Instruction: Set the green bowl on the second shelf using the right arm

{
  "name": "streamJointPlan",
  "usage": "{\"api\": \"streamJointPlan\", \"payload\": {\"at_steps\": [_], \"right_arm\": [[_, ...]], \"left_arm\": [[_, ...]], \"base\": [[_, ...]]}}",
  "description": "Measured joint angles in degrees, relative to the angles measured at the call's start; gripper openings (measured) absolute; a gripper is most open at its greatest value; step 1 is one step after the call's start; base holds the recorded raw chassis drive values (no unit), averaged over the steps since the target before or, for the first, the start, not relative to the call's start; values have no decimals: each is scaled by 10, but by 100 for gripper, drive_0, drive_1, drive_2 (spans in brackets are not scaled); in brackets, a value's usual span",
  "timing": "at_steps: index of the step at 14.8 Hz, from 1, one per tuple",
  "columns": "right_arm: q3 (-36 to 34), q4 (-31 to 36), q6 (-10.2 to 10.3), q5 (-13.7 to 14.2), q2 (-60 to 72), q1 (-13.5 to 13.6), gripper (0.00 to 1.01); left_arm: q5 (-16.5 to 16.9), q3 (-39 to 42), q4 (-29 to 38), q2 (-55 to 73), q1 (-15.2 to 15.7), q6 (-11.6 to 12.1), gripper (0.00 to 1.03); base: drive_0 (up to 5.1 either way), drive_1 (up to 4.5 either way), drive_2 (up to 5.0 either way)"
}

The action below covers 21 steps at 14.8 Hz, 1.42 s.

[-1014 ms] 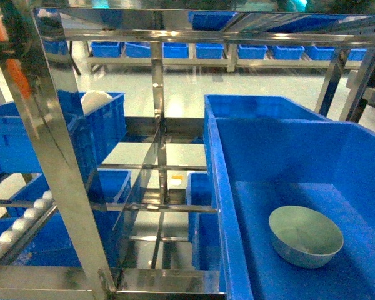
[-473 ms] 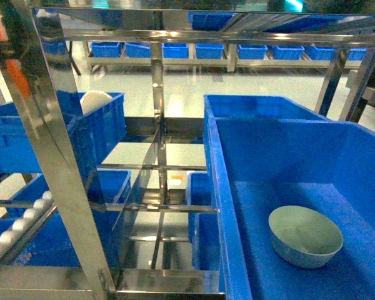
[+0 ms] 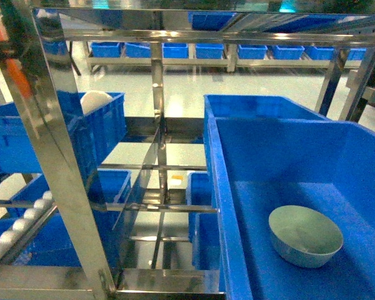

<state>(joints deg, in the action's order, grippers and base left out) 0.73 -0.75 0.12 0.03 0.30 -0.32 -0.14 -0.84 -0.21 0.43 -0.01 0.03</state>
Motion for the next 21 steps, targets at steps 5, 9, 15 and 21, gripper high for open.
{"api": "streamJointPlan", "payload": {"at_steps": [5,9,15,21], "right_arm": [[0,5,0,0,0,0,36],[0,5,0,0,0,0,88],[0,5,0,0,0,0,98],[0,5,0,0,0,0,98]], "left_arm": [[0,0,0,0,0,0,98],[1,0,0,0,0,0,98],[1,0,0,0,0,0,98],[1,0,0,0,0,0,98]], "base": [[0,0,0],[0,0,0],[0,0,0],[0,0,0]]}}
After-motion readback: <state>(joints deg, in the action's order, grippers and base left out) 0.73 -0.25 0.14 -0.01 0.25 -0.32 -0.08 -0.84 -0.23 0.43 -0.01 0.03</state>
